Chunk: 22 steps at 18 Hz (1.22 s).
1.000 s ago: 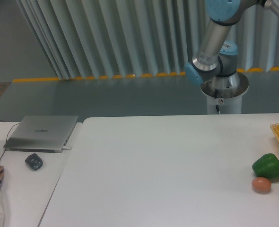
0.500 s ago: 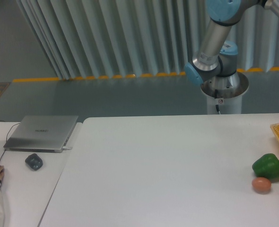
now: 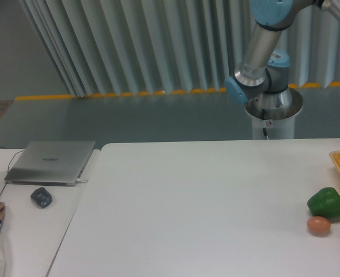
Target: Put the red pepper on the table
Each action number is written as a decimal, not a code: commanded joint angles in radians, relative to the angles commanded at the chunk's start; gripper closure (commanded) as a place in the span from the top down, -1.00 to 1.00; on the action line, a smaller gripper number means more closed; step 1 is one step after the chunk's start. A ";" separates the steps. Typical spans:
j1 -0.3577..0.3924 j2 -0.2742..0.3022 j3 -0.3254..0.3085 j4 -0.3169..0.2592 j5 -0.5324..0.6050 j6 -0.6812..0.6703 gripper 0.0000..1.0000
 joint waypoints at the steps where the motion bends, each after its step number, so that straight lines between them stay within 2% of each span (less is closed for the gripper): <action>1: 0.000 0.000 0.000 0.000 0.000 -0.002 0.46; 8: 0.000 -0.002 -0.002 0.003 0.000 0.000 0.43; 13: 0.000 0.012 0.026 -0.008 0.005 0.008 0.41; 19: 0.000 0.020 0.061 -0.069 0.008 0.035 0.42; 20: 0.000 0.020 0.061 -0.069 0.009 0.037 0.58; 21: 0.000 0.018 0.055 -0.063 0.008 0.035 0.99; 22: 0.002 0.011 0.051 -0.057 0.006 0.034 1.00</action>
